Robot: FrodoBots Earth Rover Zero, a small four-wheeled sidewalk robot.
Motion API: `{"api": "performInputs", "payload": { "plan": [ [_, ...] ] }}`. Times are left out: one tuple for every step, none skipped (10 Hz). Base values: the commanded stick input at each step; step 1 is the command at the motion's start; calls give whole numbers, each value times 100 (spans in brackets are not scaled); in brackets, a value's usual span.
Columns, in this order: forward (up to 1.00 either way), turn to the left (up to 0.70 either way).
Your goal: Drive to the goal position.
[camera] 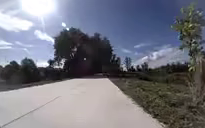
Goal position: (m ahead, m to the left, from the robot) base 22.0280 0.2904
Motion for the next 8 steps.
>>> {"api": "performInputs", "payload": {
  "plan": [
    [85, 0],
    [85, 0],
    [85, 0],
    [85, 0],
    [85, 0],
    [85, 0],
    [85, 0],
    [85, 0]
  ]
}}
